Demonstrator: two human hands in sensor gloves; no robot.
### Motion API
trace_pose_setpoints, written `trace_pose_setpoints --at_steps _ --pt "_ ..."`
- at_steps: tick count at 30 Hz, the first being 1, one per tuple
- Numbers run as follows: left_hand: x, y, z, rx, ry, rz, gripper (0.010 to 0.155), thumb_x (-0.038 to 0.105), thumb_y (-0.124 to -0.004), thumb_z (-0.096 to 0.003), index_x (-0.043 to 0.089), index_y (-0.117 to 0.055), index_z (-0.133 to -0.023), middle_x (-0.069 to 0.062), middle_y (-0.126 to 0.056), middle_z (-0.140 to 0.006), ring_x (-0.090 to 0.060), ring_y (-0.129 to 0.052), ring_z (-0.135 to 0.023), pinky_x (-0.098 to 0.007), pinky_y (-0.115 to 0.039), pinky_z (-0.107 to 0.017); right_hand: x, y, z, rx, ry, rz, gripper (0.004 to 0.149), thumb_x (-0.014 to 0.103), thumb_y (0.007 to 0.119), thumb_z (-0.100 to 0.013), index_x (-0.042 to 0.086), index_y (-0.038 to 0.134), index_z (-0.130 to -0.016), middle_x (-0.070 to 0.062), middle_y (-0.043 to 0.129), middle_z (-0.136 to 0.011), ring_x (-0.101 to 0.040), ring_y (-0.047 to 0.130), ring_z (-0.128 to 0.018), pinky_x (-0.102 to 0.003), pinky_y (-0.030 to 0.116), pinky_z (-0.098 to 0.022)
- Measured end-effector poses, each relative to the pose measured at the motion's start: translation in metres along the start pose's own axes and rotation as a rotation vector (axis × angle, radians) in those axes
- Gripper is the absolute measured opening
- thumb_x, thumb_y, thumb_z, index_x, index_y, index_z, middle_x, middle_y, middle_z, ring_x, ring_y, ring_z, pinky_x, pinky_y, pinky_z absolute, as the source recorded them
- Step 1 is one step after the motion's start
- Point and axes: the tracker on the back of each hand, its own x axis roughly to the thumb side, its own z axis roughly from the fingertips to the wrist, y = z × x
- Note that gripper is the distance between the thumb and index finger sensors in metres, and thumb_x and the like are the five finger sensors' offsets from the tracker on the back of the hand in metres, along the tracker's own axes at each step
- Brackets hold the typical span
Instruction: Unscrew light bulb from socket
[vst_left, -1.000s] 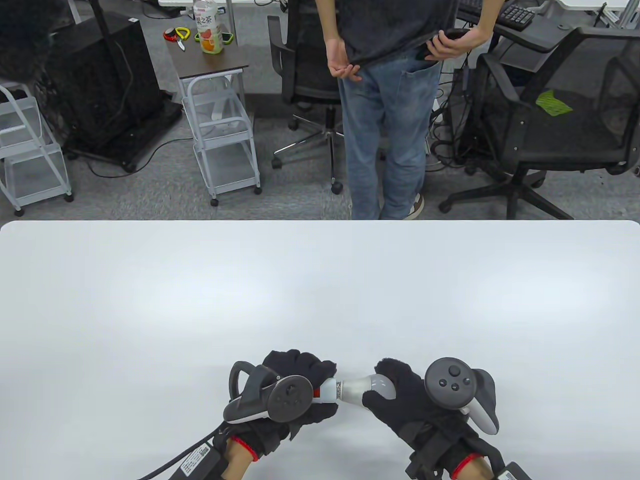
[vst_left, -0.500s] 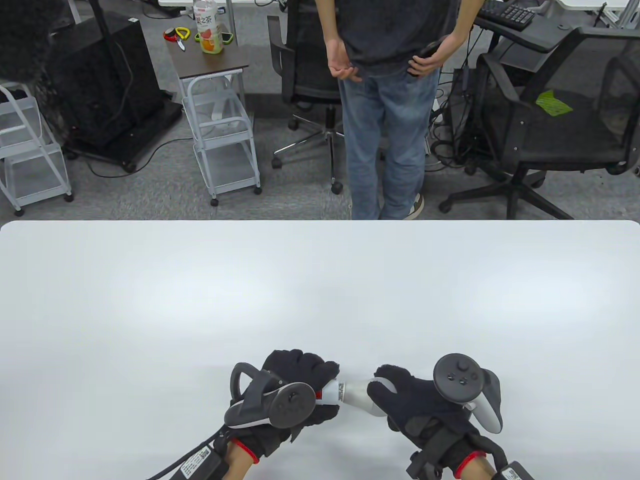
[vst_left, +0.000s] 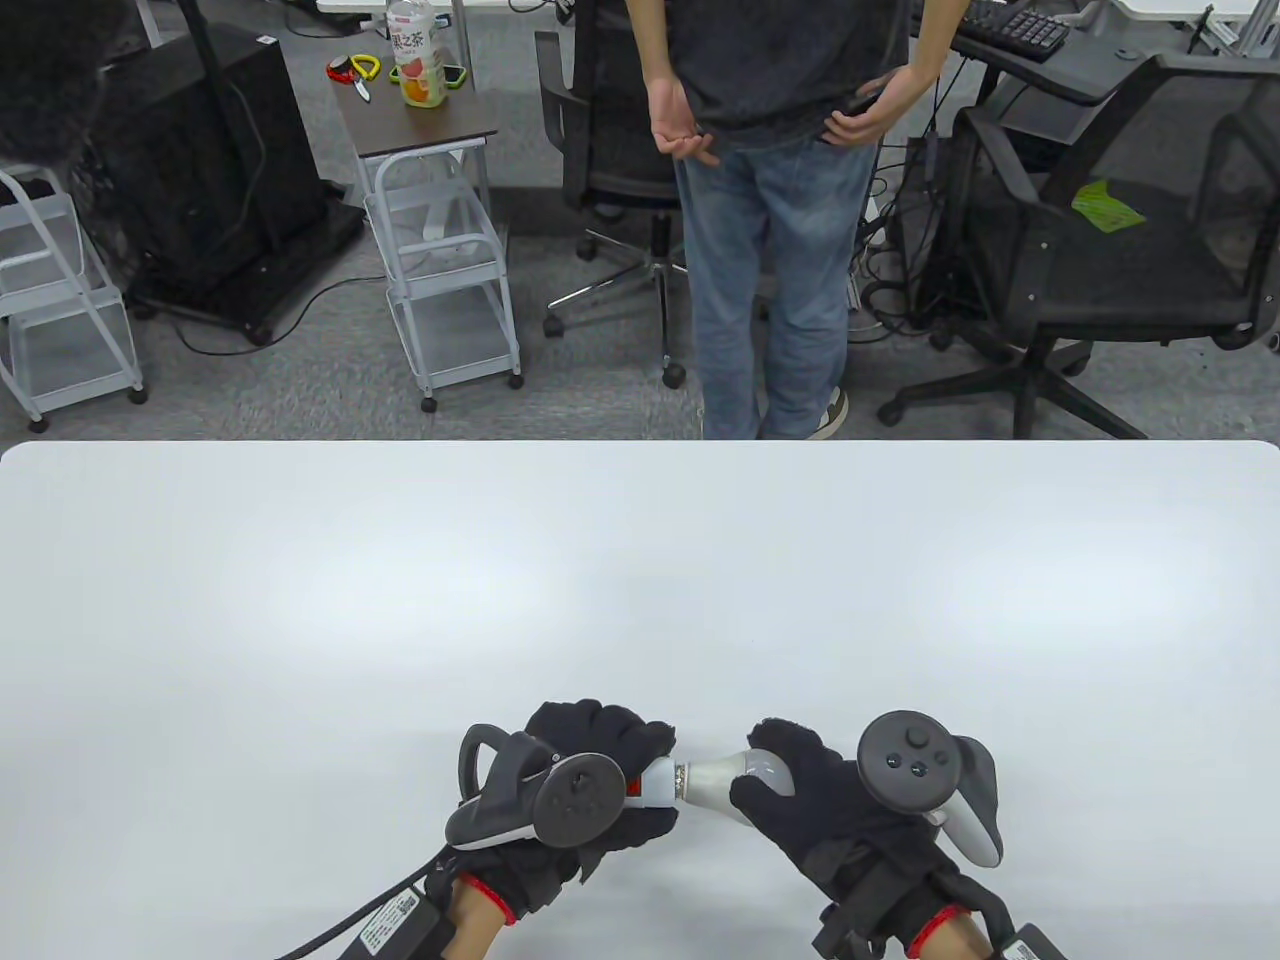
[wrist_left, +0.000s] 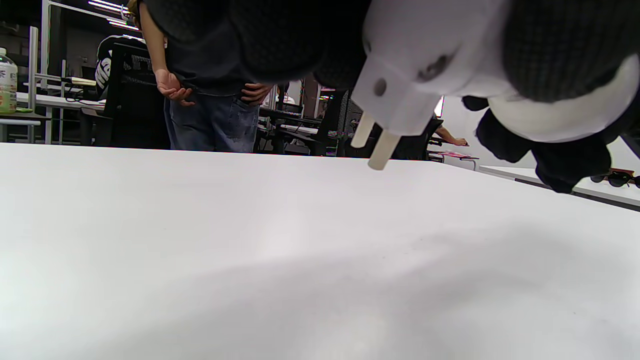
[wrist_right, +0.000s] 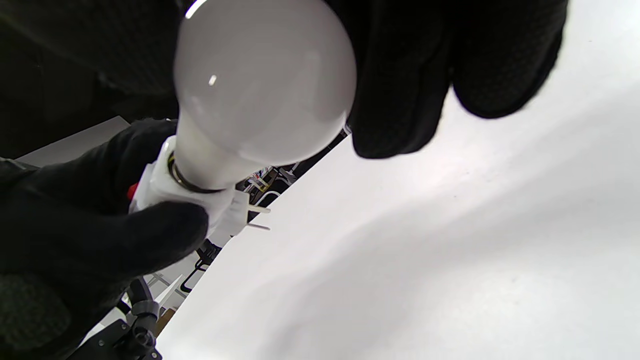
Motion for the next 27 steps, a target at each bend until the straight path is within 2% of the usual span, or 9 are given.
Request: trace_pose_setpoints --at_steps 7,9,10,13,16,21,27 --pt "0.002 0.003 0.001 0.008 -0.002 -0.032 0.075 0.058 -0.097 -0.0359 0.022 -0.079 -0.100 -0.007 -0.087 -0.094 -0.033 -0.092 -0.070 -0.060 -0.065 -0.070 0.001 0.001 0.000 0.017 -0.019 -0.003 0.083 0.061 0.080 -0.042 0.006 0.051 -0.097 -0.021 0.078 -0.092 -0.030 0.097 -0.067 -0.057 0.079 -0.055" --pt "0.002 0.003 0.001 0.010 -0.006 -0.040 0.075 0.058 -0.097 -0.0359 0.022 -0.079 -0.099 -0.007 -0.087 -0.094 -0.033 -0.092 -0.070 -0.060 -0.065 -0.070 -0.002 0.001 0.000 0.012 -0.012 -0.012 0.084 0.064 0.077 -0.042 0.007 0.051 -0.098 -0.022 0.078 -0.093 -0.033 0.097 -0.068 -0.058 0.079 -0.055" --pt "0.003 0.003 0.001 0.011 -0.008 -0.046 0.075 0.058 -0.097 -0.0359 0.022 -0.079 -0.099 -0.007 -0.087 -0.094 -0.033 -0.092 -0.070 -0.060 -0.065 -0.070 -0.005 0.001 0.001 0.000 -0.003 -0.044 0.089 0.070 0.073 -0.041 0.006 0.050 -0.099 -0.024 0.078 -0.094 -0.036 0.097 -0.069 -0.059 0.079 -0.054" --pt "0.006 0.004 0.002 0.024 -0.020 -0.064 0.075 0.058 -0.097 -0.0357 0.022 -0.079 -0.099 -0.007 -0.087 -0.094 -0.033 -0.092 -0.070 -0.060 -0.065 -0.070 -0.010 0.001 0.000 -0.002 0.025 -0.091 0.094 0.076 0.067 -0.040 0.005 0.050 -0.100 -0.026 0.083 -0.090 -0.035 0.104 -0.060 -0.058 0.084 -0.048" --pt "0.009 0.005 0.002 0.038 -0.031 -0.075 0.075 0.058 -0.097 -0.0354 0.022 -0.079 -0.099 -0.007 -0.087 -0.094 -0.034 -0.092 -0.070 -0.060 -0.065 -0.070 -0.013 0.003 -0.001 0.021 0.048 -0.066 0.096 0.079 0.064 -0.039 0.004 0.053 -0.098 -0.024 0.090 -0.083 -0.031 0.108 -0.051 -0.055 0.088 -0.042" --pt "0.011 0.004 0.002 0.035 -0.037 -0.086 0.075 0.058 -0.097 -0.0354 0.022 -0.079 -0.099 -0.007 -0.087 -0.094 -0.034 -0.092 -0.070 -0.060 -0.065 -0.070 -0.012 0.005 -0.001 0.024 0.061 -0.084 0.087 0.073 0.067 -0.042 0.005 0.058 -0.096 -0.016 0.095 -0.073 -0.023 0.106 -0.044 -0.051 0.088 -0.040" --pt "0.007 0.003 0.001 0.023 -0.025 -0.068 0.075 0.058 -0.096 -0.0358 0.022 -0.079 -0.100 -0.007 -0.087 -0.094 -0.034 -0.092 -0.070 -0.060 -0.064 -0.070 -0.005 0.005 0.000 0.009 0.046 -0.047 0.082 0.069 0.069 -0.043 0.007 0.058 -0.095 -0.017 0.090 -0.079 -0.023 0.103 -0.050 -0.052 0.086 -0.044"
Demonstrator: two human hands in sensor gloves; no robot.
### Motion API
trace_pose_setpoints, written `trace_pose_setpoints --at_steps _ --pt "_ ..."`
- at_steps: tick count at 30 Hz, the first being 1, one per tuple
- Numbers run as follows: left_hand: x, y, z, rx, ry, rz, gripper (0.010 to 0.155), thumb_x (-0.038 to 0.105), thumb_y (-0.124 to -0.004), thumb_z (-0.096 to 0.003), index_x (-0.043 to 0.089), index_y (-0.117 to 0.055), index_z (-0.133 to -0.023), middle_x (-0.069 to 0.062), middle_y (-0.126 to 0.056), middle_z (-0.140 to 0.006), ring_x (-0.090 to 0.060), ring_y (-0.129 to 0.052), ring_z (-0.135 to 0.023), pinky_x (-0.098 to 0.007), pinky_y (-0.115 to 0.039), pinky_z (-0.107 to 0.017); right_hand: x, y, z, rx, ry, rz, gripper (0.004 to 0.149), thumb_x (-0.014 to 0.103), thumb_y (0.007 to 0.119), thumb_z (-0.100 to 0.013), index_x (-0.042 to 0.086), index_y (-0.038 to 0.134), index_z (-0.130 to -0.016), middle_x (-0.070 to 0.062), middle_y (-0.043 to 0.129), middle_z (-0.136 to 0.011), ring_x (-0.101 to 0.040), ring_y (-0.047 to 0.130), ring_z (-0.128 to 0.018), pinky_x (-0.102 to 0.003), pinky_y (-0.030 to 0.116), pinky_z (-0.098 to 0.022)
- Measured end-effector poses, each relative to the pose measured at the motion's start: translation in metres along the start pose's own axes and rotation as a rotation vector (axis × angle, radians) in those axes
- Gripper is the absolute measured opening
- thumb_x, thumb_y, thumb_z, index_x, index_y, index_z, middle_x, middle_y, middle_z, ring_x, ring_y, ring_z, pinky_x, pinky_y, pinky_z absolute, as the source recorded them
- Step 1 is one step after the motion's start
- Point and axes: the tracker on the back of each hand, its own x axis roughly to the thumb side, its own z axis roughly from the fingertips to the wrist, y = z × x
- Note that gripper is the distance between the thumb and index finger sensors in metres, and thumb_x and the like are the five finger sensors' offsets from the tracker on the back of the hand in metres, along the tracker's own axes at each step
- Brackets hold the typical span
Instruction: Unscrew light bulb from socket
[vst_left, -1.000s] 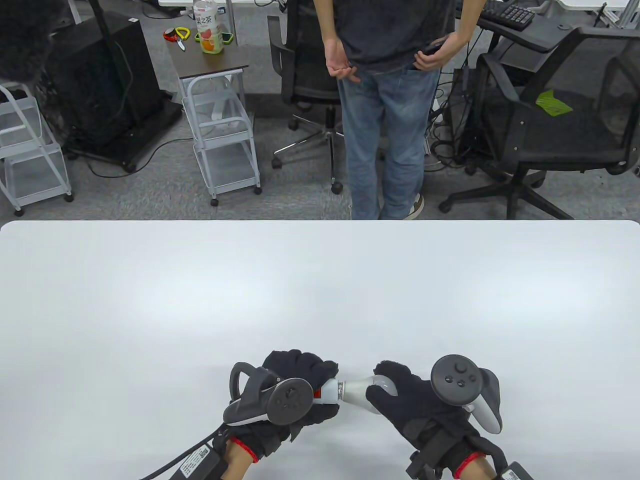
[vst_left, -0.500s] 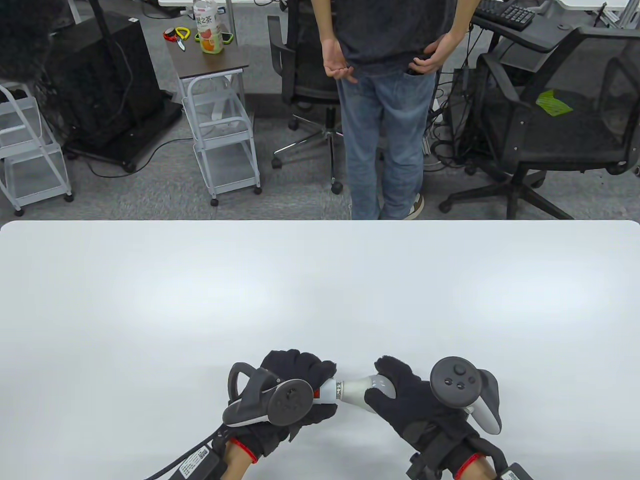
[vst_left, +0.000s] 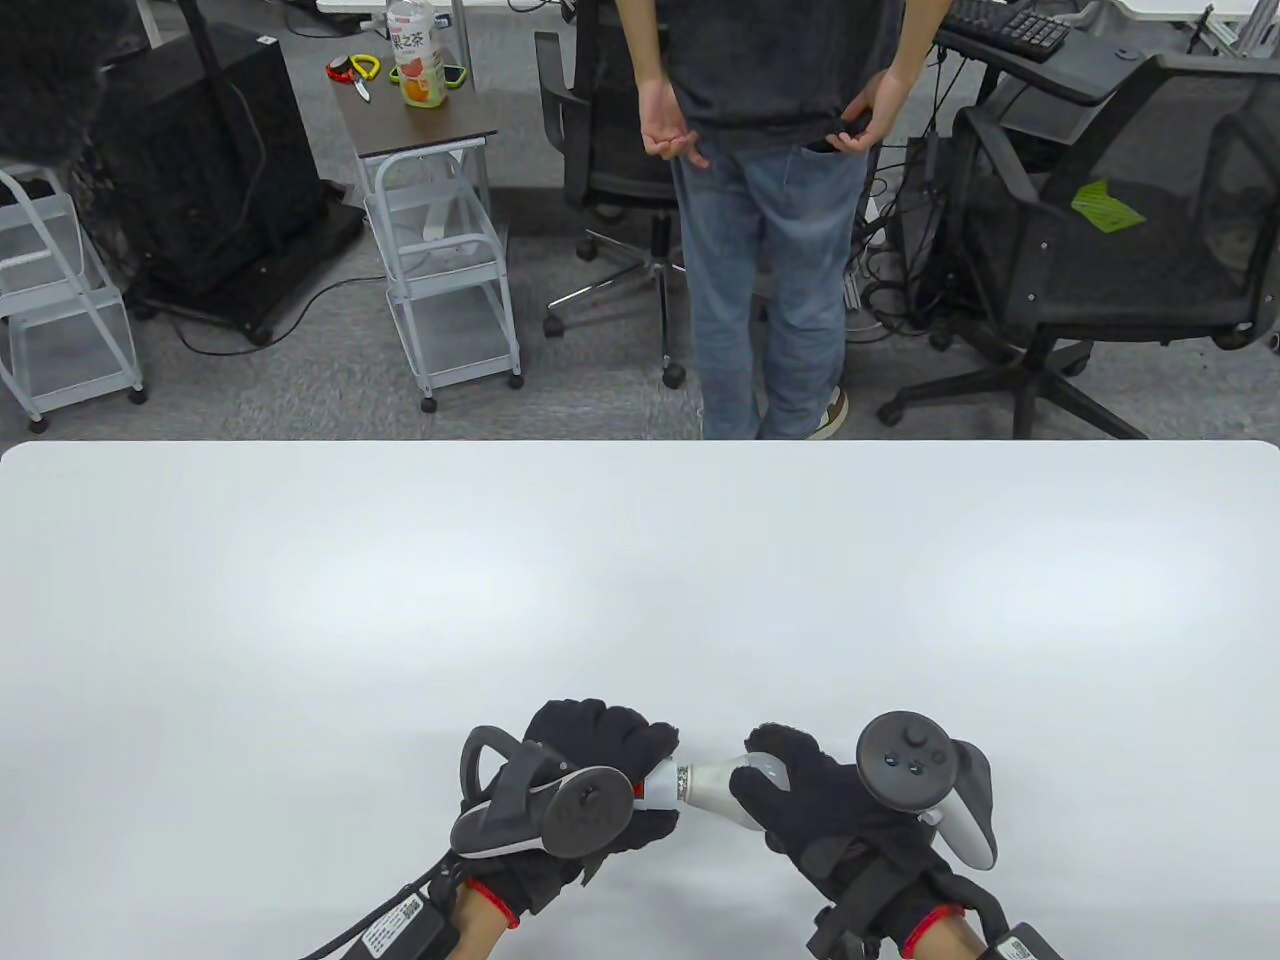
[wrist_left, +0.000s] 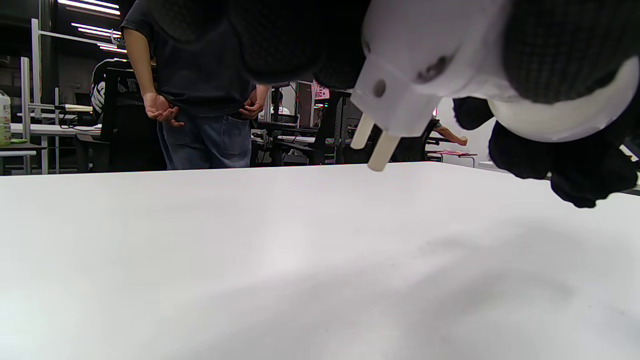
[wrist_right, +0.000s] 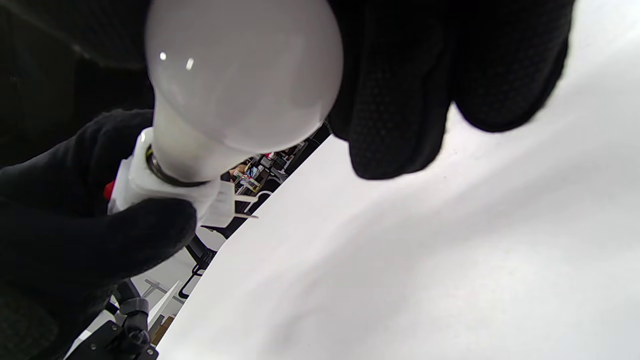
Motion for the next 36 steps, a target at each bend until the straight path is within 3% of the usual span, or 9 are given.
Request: trace_pose_setpoints --at_steps 18,23,27,30,36 --pt "-0.002 0.000 -0.001 -0.016 0.018 0.004 0.076 0.058 -0.096 -0.0361 0.021 -0.079 -0.100 -0.007 -0.087 -0.094 -0.034 -0.092 -0.071 -0.060 -0.064 -0.070 0.006 0.001 0.000 0.021 -0.046 0.026 0.084 0.059 0.079 -0.043 0.006 0.043 -0.097 -0.020 0.072 -0.095 -0.028 0.096 -0.068 -0.056 0.080 -0.052" --pt "-0.001 0.001 0.000 -0.002 0.014 -0.010 0.075 0.057 -0.097 -0.0362 0.021 -0.078 -0.100 -0.007 -0.086 -0.095 -0.034 -0.092 -0.071 -0.061 -0.064 -0.070 -0.004 0.000 0.000 0.008 0.002 -0.034 0.091 0.073 0.067 -0.042 0.005 0.049 -0.100 -0.025 0.076 -0.095 -0.036 0.099 -0.065 -0.058 0.081 -0.049" --pt "0.002 0.001 0.000 0.005 -0.001 -0.031 0.075 0.057 -0.097 -0.0362 0.022 -0.078 -0.100 -0.007 -0.086 -0.095 -0.034 -0.091 -0.072 -0.061 -0.063 -0.071 -0.008 0.000 0.000 0.019 0.055 -0.050 0.094 0.078 0.062 -0.041 0.005 0.056 -0.098 -0.023 0.087 -0.087 -0.031 0.104 -0.056 -0.055 0.085 -0.045" --pt "0.003 0.001 0.000 0.005 -0.004 -0.030 0.076 0.057 -0.097 -0.0360 0.022 -0.078 -0.100 -0.007 -0.086 -0.095 -0.034 -0.092 -0.072 -0.060 -0.064 -0.071 -0.009 -0.001 0.000 0.004 0.068 -0.056 0.091 0.076 0.063 -0.042 0.004 0.059 -0.096 -0.018 0.094 -0.077 -0.022 0.106 -0.043 -0.050 0.089 -0.038" --pt "0.003 0.000 0.000 0.002 0.000 -0.020 0.076 0.057 -0.097 -0.0362 0.022 -0.078 -0.100 -0.007 -0.086 -0.095 -0.034 -0.091 -0.072 -0.060 -0.063 -0.071 -0.008 -0.002 -0.001 0.018 0.066 -0.052 0.083 0.071 0.067 -0.043 0.005 0.062 -0.094 -0.017 0.094 -0.076 -0.021 0.105 -0.044 -0.049 0.088 -0.039"
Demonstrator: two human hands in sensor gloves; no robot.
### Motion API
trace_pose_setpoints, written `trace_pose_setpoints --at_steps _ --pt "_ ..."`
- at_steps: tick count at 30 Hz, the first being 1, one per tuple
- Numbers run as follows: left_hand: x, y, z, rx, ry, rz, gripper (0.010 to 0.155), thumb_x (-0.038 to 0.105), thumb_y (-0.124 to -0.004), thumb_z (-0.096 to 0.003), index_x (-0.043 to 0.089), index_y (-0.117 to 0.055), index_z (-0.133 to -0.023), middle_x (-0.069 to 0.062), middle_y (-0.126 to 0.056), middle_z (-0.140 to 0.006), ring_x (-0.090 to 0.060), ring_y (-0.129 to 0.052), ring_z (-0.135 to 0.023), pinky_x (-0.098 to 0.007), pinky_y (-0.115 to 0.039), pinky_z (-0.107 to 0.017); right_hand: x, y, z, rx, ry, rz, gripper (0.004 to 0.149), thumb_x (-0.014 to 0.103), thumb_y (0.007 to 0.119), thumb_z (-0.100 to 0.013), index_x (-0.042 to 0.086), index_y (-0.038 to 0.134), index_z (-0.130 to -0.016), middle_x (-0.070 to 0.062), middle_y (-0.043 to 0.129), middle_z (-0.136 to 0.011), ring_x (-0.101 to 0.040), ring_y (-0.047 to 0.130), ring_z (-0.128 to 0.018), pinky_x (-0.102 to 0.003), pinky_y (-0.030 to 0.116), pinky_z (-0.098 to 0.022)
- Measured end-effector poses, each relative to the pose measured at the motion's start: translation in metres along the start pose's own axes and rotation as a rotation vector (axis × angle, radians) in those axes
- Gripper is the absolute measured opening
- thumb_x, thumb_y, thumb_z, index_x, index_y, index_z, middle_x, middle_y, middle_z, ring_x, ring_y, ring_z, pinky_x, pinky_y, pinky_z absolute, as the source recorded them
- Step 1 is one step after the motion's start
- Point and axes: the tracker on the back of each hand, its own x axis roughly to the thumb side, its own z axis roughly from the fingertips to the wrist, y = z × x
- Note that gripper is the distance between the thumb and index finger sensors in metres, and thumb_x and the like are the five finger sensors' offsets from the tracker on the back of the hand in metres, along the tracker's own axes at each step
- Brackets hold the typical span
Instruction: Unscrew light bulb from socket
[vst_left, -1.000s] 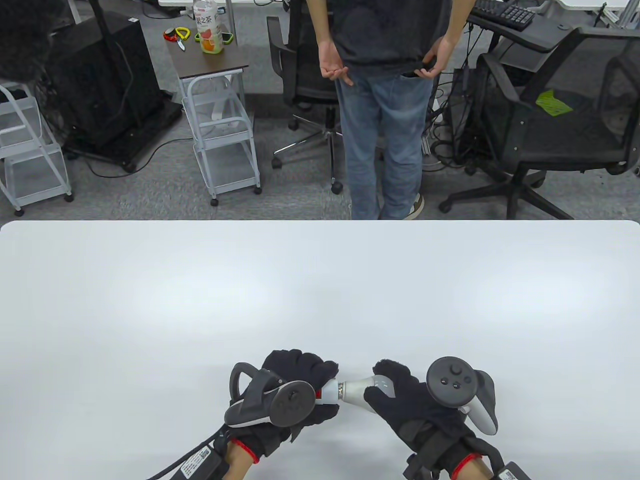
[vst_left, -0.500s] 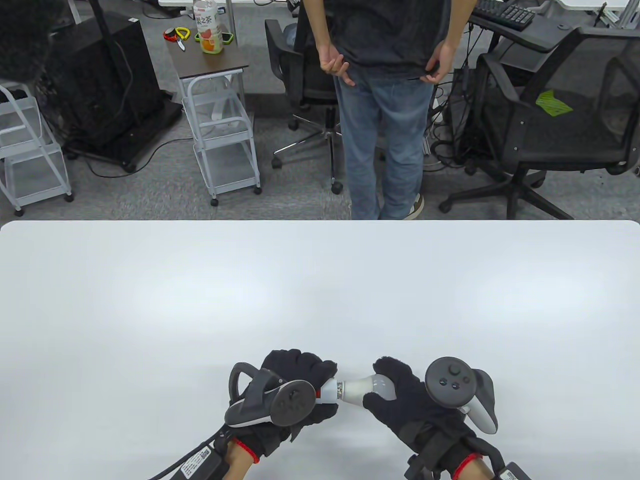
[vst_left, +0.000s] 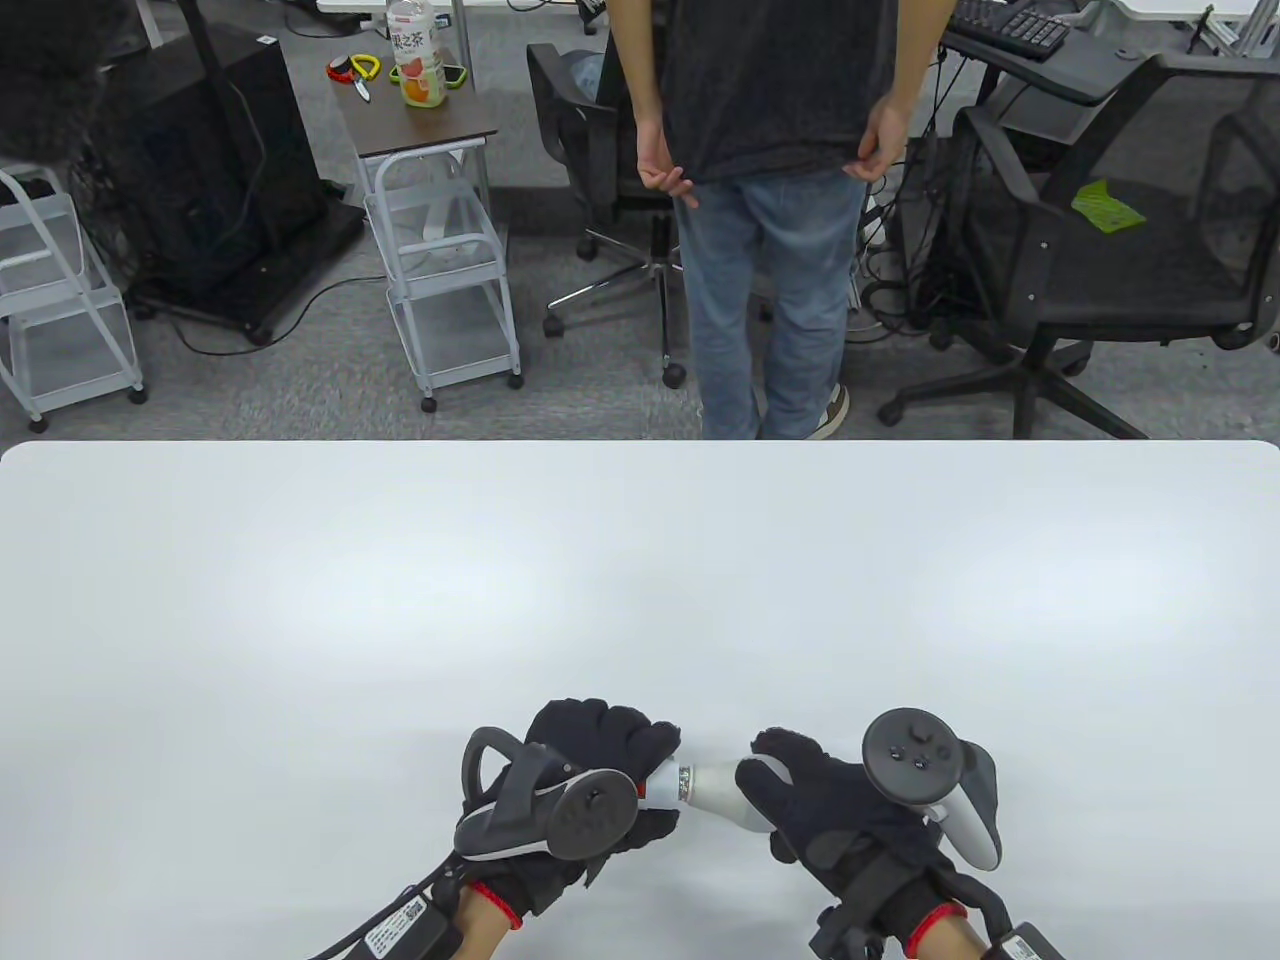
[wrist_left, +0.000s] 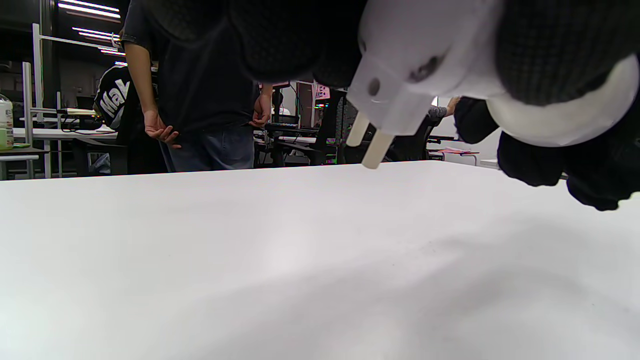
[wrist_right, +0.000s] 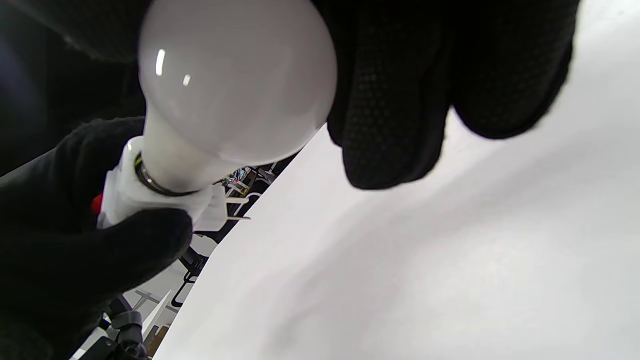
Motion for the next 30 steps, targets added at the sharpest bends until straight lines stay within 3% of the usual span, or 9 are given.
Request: trace_pose_setpoints --at_steps 23,27,30 --pt "-0.007 -0.001 -0.001 -0.017 0.026 0.044 0.076 0.058 -0.096 -0.0363 0.022 -0.077 -0.100 -0.007 -0.086 -0.095 -0.034 -0.091 -0.072 -0.060 -0.064 -0.071 0.013 0.000 0.003 0.003 -0.092 0.049 0.080 0.057 0.075 -0.045 0.005 0.044 -0.097 -0.022 0.070 -0.095 -0.026 0.096 -0.064 -0.054 0.081 -0.052" --pt "-0.007 -0.001 -0.001 -0.017 0.023 0.037 0.076 0.058 -0.096 -0.0363 0.021 -0.078 -0.100 -0.007 -0.086 -0.095 -0.034 -0.092 -0.072 -0.060 -0.064 -0.070 0.011 0.002 0.003 0.016 -0.083 0.060 0.084 0.061 0.073 -0.046 0.005 0.040 -0.099 -0.022 0.069 -0.096 -0.028 0.097 -0.065 -0.054 0.081 -0.051" --pt "-0.008 0.000 0.000 -0.008 0.020 0.026 0.076 0.057 -0.096 -0.0362 0.021 -0.078 -0.100 -0.007 -0.086 -0.094 -0.034 -0.092 -0.071 -0.060 -0.064 -0.070 0.004 0.000 0.002 0.007 -0.047 0.037 0.094 0.075 0.065 -0.043 0.005 0.041 -0.101 -0.025 0.070 -0.097 -0.033 0.098 -0.065 -0.056 0.081 -0.051"
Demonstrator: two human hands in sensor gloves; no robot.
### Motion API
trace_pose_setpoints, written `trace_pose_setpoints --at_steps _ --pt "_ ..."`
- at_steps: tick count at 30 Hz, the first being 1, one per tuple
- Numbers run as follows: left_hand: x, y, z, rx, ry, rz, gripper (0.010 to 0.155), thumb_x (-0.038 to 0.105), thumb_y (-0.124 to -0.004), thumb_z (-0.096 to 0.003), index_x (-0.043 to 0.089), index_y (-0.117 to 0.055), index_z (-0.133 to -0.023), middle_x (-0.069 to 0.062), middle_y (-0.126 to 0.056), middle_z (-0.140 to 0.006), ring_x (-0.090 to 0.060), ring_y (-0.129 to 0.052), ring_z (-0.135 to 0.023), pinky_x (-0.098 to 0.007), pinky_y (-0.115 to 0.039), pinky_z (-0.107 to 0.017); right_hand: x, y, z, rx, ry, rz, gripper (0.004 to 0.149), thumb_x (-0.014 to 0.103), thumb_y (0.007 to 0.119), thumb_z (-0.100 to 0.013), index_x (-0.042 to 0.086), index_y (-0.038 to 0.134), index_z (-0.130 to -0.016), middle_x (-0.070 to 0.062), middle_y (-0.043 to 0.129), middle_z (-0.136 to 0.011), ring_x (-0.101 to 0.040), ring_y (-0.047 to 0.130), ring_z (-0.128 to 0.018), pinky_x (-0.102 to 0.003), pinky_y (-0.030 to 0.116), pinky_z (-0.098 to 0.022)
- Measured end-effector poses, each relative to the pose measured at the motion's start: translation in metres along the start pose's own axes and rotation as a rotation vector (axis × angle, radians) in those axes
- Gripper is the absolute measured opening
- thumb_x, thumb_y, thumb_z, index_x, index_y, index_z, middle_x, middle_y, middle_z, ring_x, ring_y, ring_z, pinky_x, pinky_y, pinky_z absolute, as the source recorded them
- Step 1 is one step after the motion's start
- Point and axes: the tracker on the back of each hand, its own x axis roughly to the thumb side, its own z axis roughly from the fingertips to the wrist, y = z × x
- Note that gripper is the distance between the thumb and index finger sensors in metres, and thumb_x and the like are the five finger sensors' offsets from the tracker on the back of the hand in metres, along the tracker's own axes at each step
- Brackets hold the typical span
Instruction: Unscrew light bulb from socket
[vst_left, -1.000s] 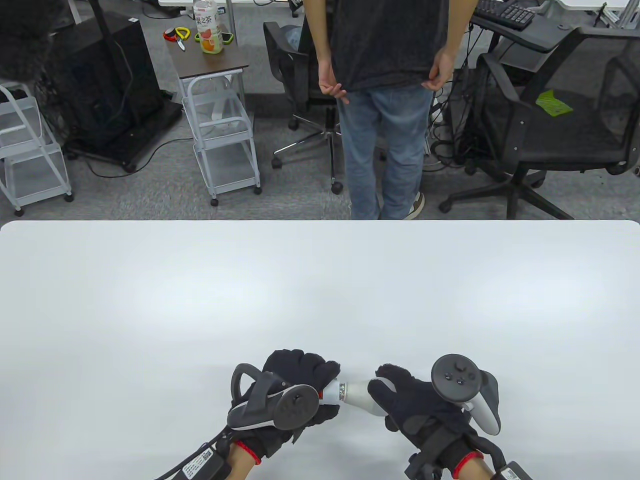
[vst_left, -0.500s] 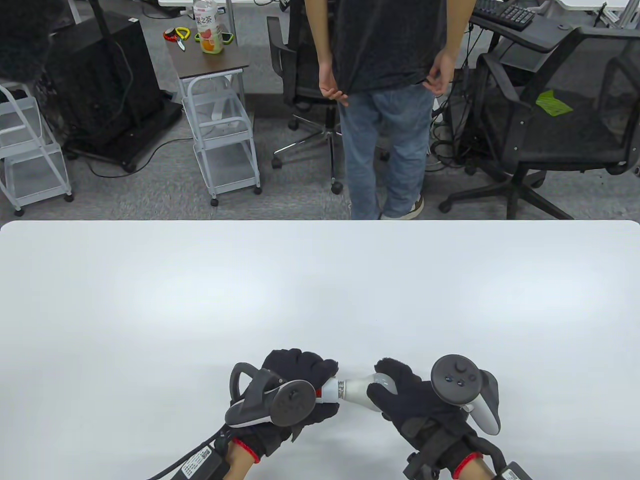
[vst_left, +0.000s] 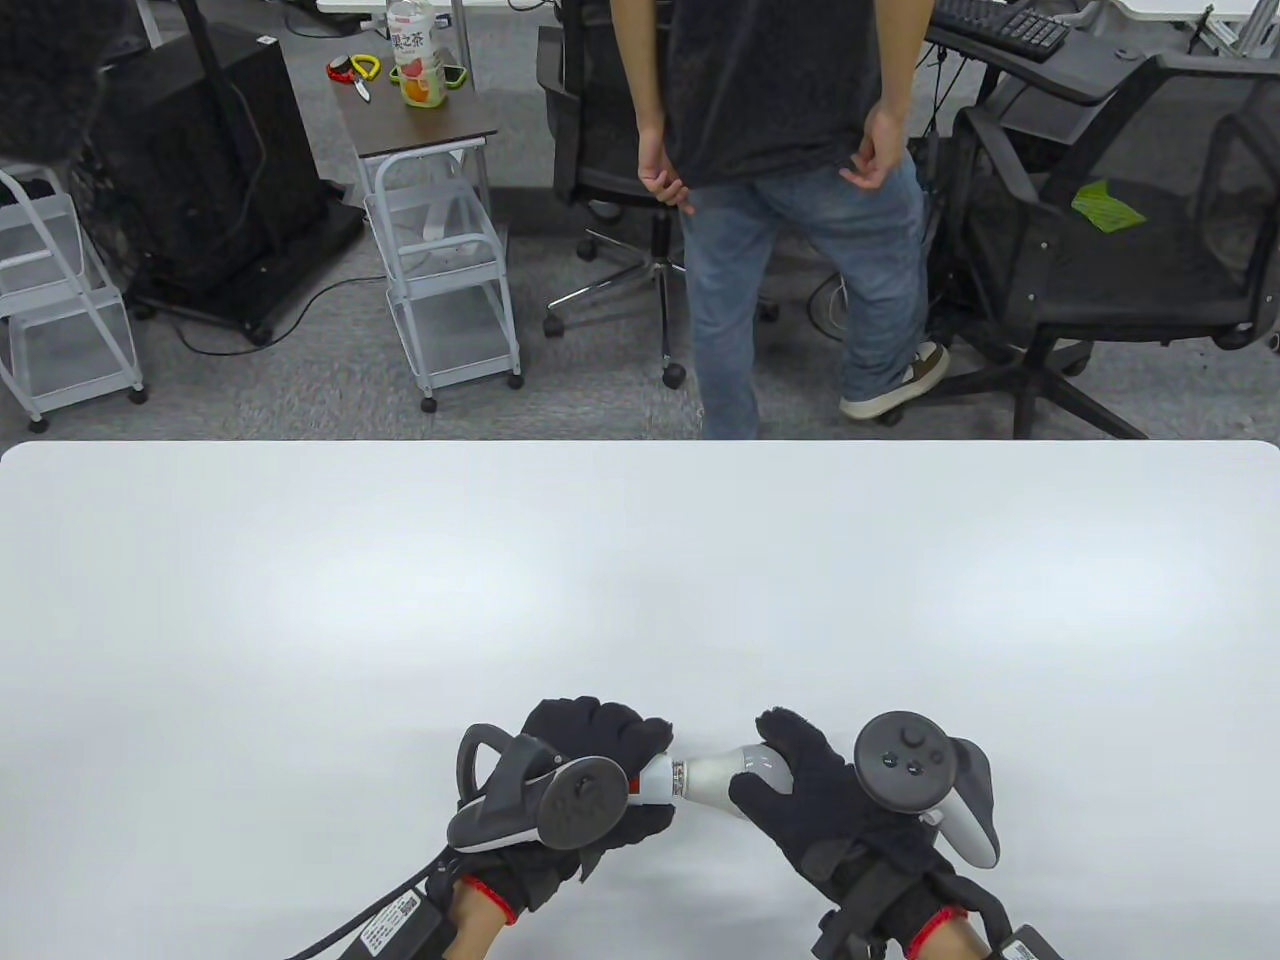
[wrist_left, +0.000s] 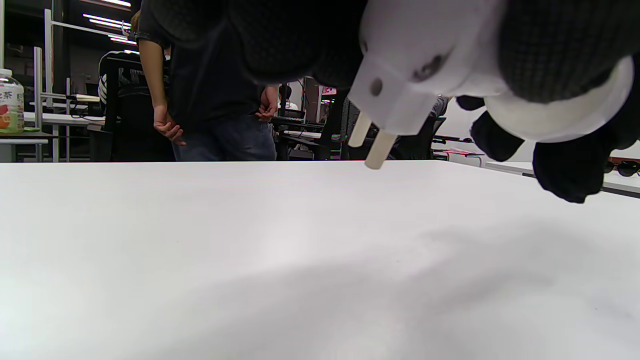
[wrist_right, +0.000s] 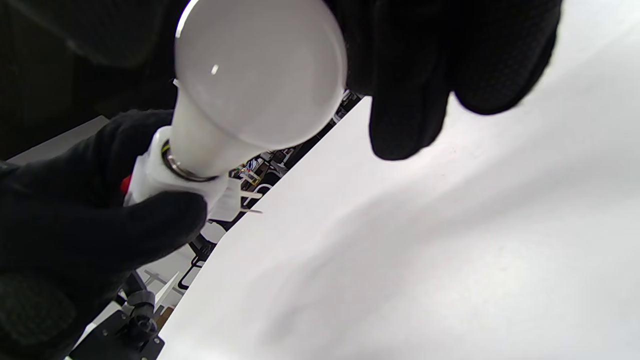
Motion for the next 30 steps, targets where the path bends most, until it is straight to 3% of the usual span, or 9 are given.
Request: trace_pose_setpoints --at_steps 4,6,11,30 --pt "0.003 0.001 0.000 0.014 -0.017 -0.002 0.076 0.057 -0.097 -0.0360 0.022 -0.078 -0.100 -0.007 -0.086 -0.095 -0.034 -0.092 -0.071 -0.060 -0.064 -0.071 -0.006 0.000 -0.001 -0.001 0.042 -0.012 0.097 0.079 0.060 -0.040 0.003 0.049 -0.100 -0.025 0.081 -0.090 -0.032 0.103 -0.058 -0.055 0.085 -0.045" --pt "0.006 0.001 0.000 0.019 -0.030 -0.012 0.076 0.057 -0.097 -0.0358 0.022 -0.078 -0.100 -0.007 -0.086 -0.095 -0.034 -0.092 -0.072 -0.060 -0.064 -0.070 -0.007 0.000 -0.001 0.001 0.051 -0.017 0.096 0.080 0.059 -0.040 0.003 0.056 -0.097 -0.020 0.093 -0.079 -0.026 0.107 -0.047 -0.051 0.089 -0.038" --pt "0.006 0.001 0.000 0.022 -0.032 -0.005 0.076 0.057 -0.097 -0.0358 0.022 -0.078 -0.100 -0.007 -0.086 -0.095 -0.034 -0.092 -0.072 -0.060 -0.064 -0.071 -0.007 -0.003 -0.001 -0.029 0.048 -0.058 0.087 0.075 0.065 -0.041 0.004 0.066 -0.092 -0.013 0.100 -0.065 -0.018 0.107 -0.035 -0.046 0.091 -0.032" --pt "-0.003 -0.002 0.000 -0.016 0.002 0.036 0.076 0.058 -0.096 -0.0359 0.022 -0.078 -0.100 -0.007 -0.086 -0.094 -0.034 -0.092 -0.072 -0.060 -0.064 -0.071 0.005 0.001 -0.001 -0.004 -0.034 -0.018 0.083 0.063 0.075 -0.044 0.005 0.047 -0.097 -0.021 0.075 -0.091 -0.023 0.095 -0.061 -0.053 0.081 -0.051"
